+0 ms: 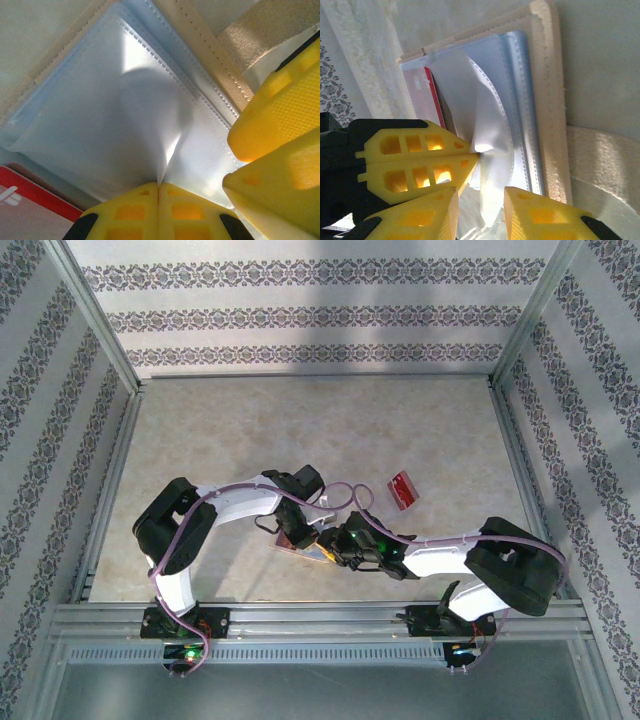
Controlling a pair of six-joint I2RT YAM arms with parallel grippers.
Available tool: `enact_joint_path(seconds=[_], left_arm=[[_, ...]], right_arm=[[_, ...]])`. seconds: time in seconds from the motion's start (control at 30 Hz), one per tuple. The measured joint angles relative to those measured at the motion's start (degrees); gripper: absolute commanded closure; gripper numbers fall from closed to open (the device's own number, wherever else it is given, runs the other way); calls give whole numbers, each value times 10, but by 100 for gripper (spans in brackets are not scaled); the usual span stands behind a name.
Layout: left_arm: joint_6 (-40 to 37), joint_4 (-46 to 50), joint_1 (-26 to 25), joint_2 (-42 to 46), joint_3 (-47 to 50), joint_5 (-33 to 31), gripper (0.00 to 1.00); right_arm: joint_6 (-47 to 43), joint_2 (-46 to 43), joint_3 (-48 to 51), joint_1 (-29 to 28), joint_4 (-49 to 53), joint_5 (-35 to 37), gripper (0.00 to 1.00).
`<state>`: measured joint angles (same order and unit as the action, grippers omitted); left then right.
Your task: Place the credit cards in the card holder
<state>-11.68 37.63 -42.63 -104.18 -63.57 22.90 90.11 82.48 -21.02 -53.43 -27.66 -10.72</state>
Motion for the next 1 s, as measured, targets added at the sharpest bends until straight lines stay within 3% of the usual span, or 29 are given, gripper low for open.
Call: enact_joint_path(seconds=[0.27, 0.43, 0.53, 0.6, 1.0], left_arm=[[0, -2, 0, 1, 2, 0, 95], [0, -3, 0, 1, 2, 0, 95], [0, -3, 0, 1, 2, 0, 95], [0, -3, 0, 1, 2, 0, 91], [2, 21, 30, 64, -6, -5, 65]], right_arm=[[0, 5, -2, -1, 0, 0, 70], [0, 25, -10, -1, -8, -2, 78], [3, 36, -10, -1, -18, -3, 91], [3, 38, -10, -1, -20, -5, 100], [-16, 32, -33, -1, -13, -12, 100]])
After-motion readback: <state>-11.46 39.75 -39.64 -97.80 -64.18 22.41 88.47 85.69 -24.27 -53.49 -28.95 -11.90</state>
